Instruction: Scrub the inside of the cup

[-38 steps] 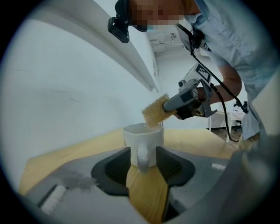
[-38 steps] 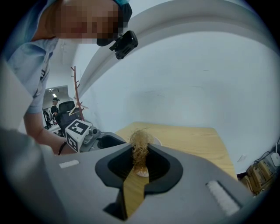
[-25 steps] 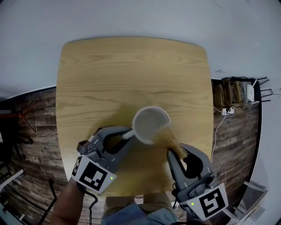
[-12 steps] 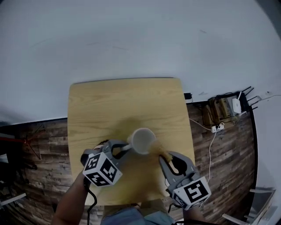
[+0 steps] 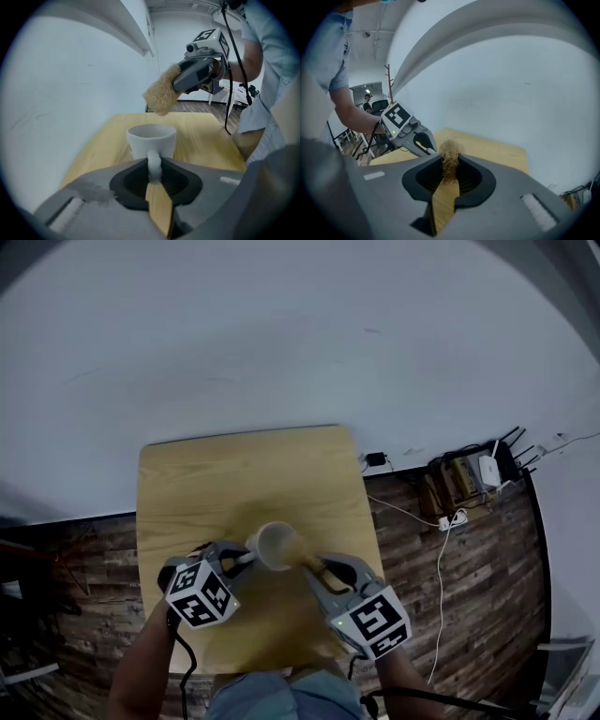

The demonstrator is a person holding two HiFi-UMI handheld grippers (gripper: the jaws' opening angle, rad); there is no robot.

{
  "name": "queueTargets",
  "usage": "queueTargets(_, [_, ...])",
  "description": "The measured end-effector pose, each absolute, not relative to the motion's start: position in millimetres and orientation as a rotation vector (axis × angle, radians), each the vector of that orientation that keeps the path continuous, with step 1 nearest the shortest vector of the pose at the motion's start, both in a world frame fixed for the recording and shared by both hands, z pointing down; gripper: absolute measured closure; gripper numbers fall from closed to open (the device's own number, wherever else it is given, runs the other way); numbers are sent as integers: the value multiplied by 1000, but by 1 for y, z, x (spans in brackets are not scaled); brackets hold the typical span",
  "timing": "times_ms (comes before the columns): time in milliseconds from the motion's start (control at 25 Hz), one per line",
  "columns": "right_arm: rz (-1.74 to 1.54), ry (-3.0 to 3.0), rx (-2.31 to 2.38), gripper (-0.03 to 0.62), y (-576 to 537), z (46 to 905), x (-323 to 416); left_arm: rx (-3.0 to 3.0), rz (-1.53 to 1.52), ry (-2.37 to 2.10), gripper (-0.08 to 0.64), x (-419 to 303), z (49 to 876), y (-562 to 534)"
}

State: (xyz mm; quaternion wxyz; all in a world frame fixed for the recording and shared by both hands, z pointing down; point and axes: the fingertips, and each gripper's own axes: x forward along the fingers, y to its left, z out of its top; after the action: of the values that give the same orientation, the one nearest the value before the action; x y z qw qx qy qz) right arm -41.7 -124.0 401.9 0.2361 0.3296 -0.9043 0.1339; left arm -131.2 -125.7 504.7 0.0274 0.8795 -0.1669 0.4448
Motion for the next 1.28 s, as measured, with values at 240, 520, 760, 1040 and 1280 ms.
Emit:
queueTargets(240, [333, -2423, 677, 528, -135, 434, -54, 2706, 1466, -515, 488, -124, 500, -127])
queueTargets(520, [309, -2378, 492, 529, -144, 470, -71, 2706, 1558, -486, 488, -117, 495, -126])
queueTargets(760, [242, -2338, 423, 529, -152, 490, -82, 2723, 1614, -466, 488, -115, 490, -127])
queueTargets(1040, [204, -2248, 355, 531, -153, 509, -79, 2735, 1668, -474, 488, -110, 489, -128])
queueTargets(1280, [274, -2186, 298, 534, -145, 514, -76, 2731, 1658, -520, 488, -110, 487, -131])
